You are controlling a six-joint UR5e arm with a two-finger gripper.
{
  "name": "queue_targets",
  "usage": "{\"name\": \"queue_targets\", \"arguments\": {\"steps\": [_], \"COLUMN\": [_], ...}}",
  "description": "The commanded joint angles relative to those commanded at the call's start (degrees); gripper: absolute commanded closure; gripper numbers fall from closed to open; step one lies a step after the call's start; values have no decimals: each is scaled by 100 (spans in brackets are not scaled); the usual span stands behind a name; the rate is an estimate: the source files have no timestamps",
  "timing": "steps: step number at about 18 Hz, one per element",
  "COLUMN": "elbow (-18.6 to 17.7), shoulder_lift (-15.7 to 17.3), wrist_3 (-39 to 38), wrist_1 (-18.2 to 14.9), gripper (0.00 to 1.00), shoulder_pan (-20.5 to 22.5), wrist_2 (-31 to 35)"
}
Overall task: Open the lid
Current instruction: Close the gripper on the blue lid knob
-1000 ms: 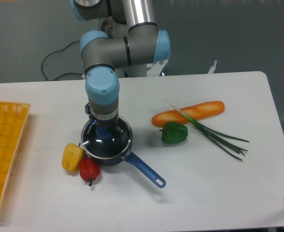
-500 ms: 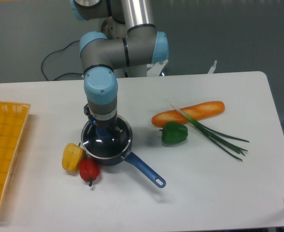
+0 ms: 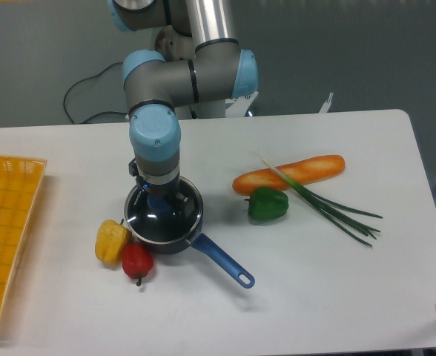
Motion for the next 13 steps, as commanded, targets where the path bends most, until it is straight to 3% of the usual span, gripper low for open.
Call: {"name": "queue_targets", "arguments": {"steps": [5,8,13], "elbow": [0,9,70], "shoulder_lift": [-18,-18,-26], "wrist_3": [-35,-44,-35], "wrist_1": [0,-9,-18], "gripper": [13,29,32], "shoulder_pan": [0,0,9], "wrist_2": [9,9,9]}}
